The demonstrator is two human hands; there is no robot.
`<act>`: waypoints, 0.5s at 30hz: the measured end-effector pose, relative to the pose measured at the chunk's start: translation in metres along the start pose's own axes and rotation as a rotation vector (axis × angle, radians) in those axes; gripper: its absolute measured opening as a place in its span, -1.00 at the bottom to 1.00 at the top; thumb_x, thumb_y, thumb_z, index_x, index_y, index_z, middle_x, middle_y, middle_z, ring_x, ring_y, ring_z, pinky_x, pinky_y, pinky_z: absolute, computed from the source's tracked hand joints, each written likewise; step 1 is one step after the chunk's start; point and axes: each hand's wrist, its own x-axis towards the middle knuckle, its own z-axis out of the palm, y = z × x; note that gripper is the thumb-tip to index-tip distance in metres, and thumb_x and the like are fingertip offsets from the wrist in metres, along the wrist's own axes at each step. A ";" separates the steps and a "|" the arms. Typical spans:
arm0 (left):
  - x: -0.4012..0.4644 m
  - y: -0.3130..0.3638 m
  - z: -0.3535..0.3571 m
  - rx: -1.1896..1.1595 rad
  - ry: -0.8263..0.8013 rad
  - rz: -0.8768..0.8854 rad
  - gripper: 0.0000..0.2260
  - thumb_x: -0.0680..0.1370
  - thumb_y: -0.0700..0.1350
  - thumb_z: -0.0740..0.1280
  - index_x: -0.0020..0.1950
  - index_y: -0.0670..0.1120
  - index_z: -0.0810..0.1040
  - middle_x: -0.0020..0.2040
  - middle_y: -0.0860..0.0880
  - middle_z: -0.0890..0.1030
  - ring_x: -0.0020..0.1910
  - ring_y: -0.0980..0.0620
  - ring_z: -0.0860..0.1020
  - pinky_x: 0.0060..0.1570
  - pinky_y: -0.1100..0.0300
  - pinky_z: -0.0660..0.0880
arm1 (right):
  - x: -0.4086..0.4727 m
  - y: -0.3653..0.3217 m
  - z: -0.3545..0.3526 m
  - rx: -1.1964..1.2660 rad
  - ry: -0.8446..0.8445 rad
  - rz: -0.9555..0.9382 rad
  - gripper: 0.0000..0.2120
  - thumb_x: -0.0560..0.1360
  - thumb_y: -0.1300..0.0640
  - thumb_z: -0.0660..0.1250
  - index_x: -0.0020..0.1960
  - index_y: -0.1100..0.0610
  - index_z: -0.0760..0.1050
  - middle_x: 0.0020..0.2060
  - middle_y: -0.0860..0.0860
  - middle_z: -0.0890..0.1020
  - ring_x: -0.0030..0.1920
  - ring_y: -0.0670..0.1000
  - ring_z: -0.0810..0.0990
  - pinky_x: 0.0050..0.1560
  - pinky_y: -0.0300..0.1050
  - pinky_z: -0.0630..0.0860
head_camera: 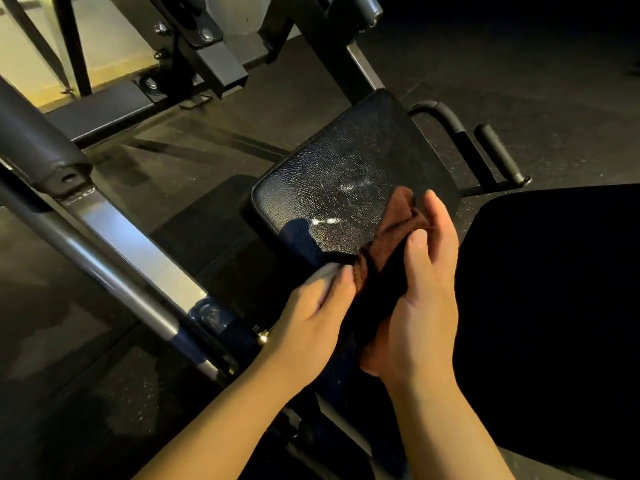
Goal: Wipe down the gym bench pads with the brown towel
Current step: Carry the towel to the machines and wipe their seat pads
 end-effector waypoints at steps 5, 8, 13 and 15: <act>-0.006 -0.013 -0.004 0.032 -0.053 -0.033 -0.75 0.47 0.16 0.29 -0.05 0.01 0.57 -0.08 0.02 0.62 -0.05 0.14 0.57 0.06 0.21 0.51 | -0.003 -0.003 0.010 -0.113 0.000 -0.040 -0.50 0.54 0.34 0.24 0.32 -0.13 0.35 0.35 -0.14 0.47 0.33 -0.25 0.43 0.37 -0.37 0.29; -0.007 -0.013 -0.010 0.125 0.034 0.005 -0.85 0.53 0.09 0.29 -0.01 0.05 0.56 -0.24 0.08 0.60 -0.21 0.21 0.52 -0.11 0.29 0.46 | 0.002 -0.002 0.002 -0.194 0.054 -0.109 -0.43 0.43 0.52 0.21 0.31 0.02 0.44 0.23 -0.13 0.55 0.27 -0.19 0.50 0.35 -0.27 0.38; 0.015 0.029 -0.031 0.463 0.213 0.240 -0.91 0.63 -0.09 0.27 -0.01 0.08 0.54 -0.29 0.28 0.53 -0.29 0.37 0.49 -0.25 0.49 0.33 | 0.035 -0.006 0.008 -0.412 0.066 -0.349 -0.63 0.42 0.43 0.29 0.10 0.04 0.42 -0.02 -0.13 0.51 0.06 -0.09 0.52 0.20 0.05 0.47; 0.033 0.048 -0.049 0.492 0.332 0.230 -0.87 0.64 -0.06 0.25 -0.04 0.15 0.53 -0.19 0.24 0.59 -0.18 0.34 0.54 -0.16 0.39 0.43 | 0.065 -0.006 0.034 -0.461 0.010 -0.407 -0.70 0.45 0.34 0.33 0.11 0.05 0.43 0.01 -0.07 0.51 0.07 -0.06 0.51 0.18 0.06 0.46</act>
